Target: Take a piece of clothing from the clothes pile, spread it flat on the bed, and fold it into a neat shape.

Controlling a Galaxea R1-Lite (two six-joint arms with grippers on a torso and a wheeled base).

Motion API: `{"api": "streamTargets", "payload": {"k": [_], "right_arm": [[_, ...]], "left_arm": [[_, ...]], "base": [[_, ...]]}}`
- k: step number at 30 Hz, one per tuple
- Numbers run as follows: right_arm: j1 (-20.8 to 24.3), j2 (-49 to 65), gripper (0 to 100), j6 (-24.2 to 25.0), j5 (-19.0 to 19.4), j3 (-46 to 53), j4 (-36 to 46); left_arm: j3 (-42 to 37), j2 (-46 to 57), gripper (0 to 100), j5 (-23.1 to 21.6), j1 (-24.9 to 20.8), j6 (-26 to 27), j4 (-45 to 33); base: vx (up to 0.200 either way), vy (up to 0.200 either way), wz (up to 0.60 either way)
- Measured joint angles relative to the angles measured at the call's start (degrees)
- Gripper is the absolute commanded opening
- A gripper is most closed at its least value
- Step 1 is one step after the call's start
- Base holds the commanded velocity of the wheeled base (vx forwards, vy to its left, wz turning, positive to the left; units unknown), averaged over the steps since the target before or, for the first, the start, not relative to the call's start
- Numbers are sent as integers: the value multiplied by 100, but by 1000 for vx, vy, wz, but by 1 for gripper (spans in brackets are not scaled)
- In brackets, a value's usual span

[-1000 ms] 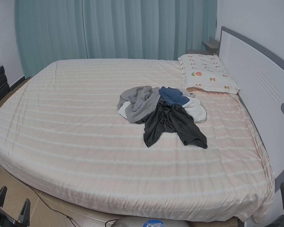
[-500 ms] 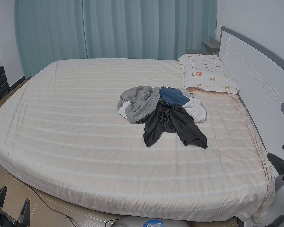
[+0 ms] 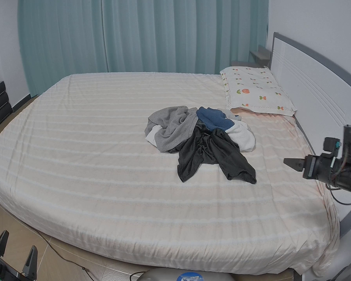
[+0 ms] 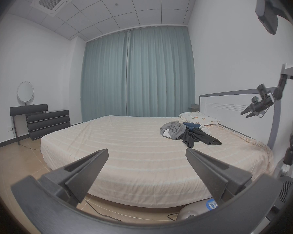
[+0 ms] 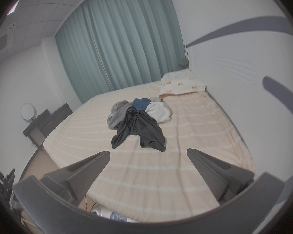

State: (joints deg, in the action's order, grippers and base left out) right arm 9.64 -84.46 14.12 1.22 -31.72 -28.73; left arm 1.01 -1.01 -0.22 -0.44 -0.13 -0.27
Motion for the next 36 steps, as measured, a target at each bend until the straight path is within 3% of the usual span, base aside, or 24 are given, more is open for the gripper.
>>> {"api": "streamTargets", "payload": {"k": [20,33,34,36], "right_arm": [[391,-5438,100,1454,-513,-4493,139],[391,-6481,100,1549,-926,-5493,260],[394,-6505,0,1527,-973,-5547,284],[400,-6555,0,1473,-1044,-5645,419]], "left_arm": [[0,0,100,4,0,-22,2],[0,0,100,6,0,-29,2],[0,0,100,6,0,-29,0],[0,0,100,11,0,-33,0]], "base": [[0,0,0],[0,0,0],[0,0,0],[0,0,0]]}}
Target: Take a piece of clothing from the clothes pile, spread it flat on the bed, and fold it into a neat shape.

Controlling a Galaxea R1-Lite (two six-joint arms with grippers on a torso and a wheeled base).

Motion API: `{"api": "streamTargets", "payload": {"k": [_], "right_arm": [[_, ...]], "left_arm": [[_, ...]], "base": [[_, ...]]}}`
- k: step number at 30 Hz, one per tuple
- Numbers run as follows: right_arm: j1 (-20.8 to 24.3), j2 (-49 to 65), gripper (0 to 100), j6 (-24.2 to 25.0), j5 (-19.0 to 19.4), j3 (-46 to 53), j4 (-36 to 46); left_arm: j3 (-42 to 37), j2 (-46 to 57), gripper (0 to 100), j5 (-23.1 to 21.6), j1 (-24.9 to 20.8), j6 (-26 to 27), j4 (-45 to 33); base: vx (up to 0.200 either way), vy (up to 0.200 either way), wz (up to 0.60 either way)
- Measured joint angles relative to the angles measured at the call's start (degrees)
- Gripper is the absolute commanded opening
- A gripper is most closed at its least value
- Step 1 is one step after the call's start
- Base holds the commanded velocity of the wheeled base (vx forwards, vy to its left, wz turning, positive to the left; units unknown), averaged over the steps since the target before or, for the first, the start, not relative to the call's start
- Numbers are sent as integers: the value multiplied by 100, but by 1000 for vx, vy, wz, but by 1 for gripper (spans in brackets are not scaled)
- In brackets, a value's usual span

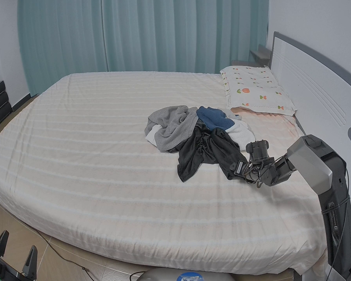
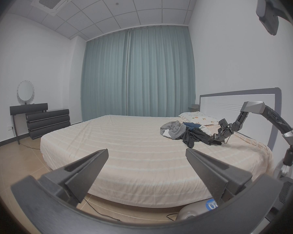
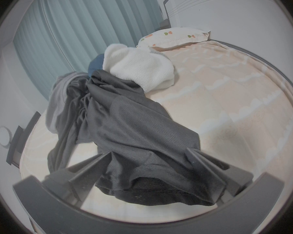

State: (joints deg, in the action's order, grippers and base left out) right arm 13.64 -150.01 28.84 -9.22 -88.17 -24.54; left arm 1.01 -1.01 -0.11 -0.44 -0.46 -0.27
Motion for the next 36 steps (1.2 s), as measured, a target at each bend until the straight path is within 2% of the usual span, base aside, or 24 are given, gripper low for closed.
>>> {"api": "streamTargets", "payload": {"k": [10,18,22,29,33,36], "right_arm": [[63,-94,0,-18,-24,-165,148],[105,301,0,618,418,254,54],[140,767,0,928,767,942,-299],[265,1892,0,1163,1133,2793,-1862],[363,2575,0,1207,1236,3613,-2354],[485,3189,0,1237,1307,3984,-2620]], "left_arm": [[0,0,100,1,2,-33,2],[0,0,100,0,11,-95,0],[0,0,100,6,11,-108,0],[22,-13,100,32,4,-152,117],[488,-218,100,40,-7,-295,291],[1163,-642,100,-55,-30,-312,412]], "base": [[0,0,0],[0,0,0],[0,0,0],[0,0,0],[0,0,0],[0,0,0]]}}
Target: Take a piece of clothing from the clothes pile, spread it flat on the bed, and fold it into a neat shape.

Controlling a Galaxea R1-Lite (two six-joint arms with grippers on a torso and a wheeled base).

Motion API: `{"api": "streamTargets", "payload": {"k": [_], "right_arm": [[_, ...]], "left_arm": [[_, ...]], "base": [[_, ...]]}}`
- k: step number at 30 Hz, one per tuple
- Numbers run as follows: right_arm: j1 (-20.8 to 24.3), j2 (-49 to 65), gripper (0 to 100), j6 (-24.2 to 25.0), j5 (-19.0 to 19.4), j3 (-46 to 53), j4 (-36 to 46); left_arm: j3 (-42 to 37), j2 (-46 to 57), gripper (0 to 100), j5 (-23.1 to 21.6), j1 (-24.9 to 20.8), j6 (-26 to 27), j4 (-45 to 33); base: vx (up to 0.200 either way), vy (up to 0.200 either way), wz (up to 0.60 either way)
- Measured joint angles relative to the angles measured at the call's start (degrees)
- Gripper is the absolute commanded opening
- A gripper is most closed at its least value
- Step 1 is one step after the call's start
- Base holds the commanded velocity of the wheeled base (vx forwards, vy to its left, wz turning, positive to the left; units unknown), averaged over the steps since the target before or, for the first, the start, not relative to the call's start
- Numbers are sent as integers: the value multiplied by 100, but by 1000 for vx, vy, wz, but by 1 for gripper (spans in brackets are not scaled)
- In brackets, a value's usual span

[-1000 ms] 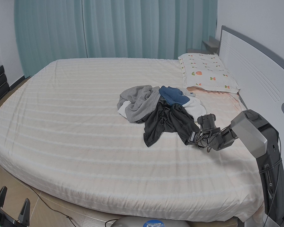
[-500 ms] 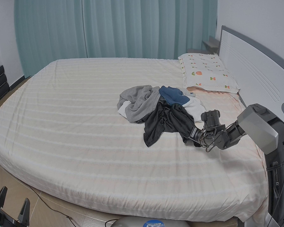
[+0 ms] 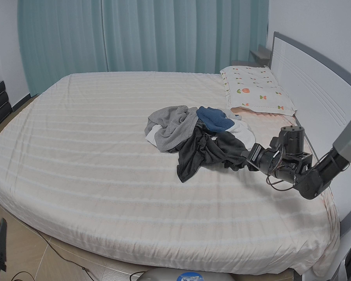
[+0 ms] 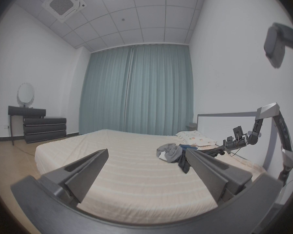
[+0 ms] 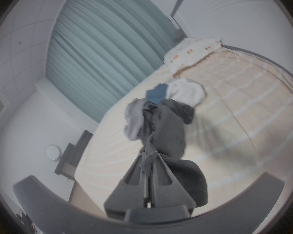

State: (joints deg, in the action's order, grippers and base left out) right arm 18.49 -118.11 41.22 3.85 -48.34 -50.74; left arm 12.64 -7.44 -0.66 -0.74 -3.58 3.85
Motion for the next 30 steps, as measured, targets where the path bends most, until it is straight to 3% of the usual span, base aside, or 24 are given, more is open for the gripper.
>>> {"api": "streamTargets", "payload": {"k": [6,17,30], "right_arm": [[339,1075,0,13,60,449,-236],[752,2176,0,-2,77,1036,-325],[923,2732,0,-2,105,1356,-358]], "left_arm": [[819,-1292,100,-451,-156,77,200],[984,-4297,100,-875,-986,101,1073],[1395,-8080,100,-344,-2285,-780,3296]], "base": [[0,0,0],[0,0,0],[0,0,0]]}}
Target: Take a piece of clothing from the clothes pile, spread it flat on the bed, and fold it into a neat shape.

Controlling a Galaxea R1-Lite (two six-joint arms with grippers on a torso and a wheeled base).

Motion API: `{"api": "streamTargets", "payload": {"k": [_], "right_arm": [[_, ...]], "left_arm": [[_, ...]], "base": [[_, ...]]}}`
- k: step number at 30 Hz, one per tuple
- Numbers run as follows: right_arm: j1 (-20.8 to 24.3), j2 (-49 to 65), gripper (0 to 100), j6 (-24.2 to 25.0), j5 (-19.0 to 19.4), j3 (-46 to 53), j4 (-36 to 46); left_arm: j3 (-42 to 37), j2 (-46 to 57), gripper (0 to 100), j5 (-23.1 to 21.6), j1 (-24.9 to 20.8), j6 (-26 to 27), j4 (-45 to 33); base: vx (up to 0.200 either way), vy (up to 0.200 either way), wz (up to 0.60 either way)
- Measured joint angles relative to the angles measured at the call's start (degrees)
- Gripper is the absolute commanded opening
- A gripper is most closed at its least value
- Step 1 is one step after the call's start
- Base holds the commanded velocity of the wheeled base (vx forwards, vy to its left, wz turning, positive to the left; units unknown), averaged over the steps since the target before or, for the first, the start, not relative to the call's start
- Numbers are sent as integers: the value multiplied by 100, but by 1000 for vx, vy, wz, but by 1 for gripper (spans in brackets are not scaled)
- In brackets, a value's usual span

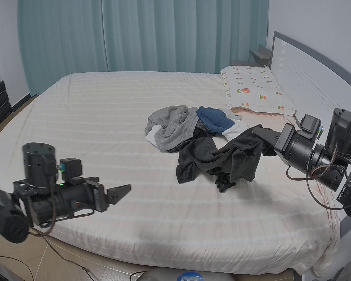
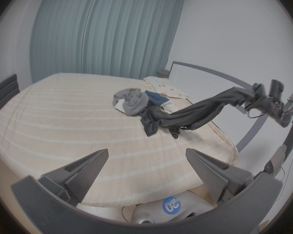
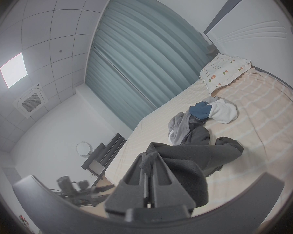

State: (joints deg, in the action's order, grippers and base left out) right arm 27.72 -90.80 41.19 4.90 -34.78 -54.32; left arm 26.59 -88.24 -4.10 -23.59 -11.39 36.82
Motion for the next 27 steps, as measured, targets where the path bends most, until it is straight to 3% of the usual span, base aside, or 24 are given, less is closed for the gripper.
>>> {"api": "streamTargets", "payload": {"k": [13,27], "right_arm": [[356,800,0,0,82,204,-12],[538,1026,0,-13,95,212,-22]], "left_arm": [[1621,-3032,100,450,-1263,-892,1053],[2829,-4363,100,724,-1395,-961,1089]], "base": [[0,0,0],[0,0,0]]}}
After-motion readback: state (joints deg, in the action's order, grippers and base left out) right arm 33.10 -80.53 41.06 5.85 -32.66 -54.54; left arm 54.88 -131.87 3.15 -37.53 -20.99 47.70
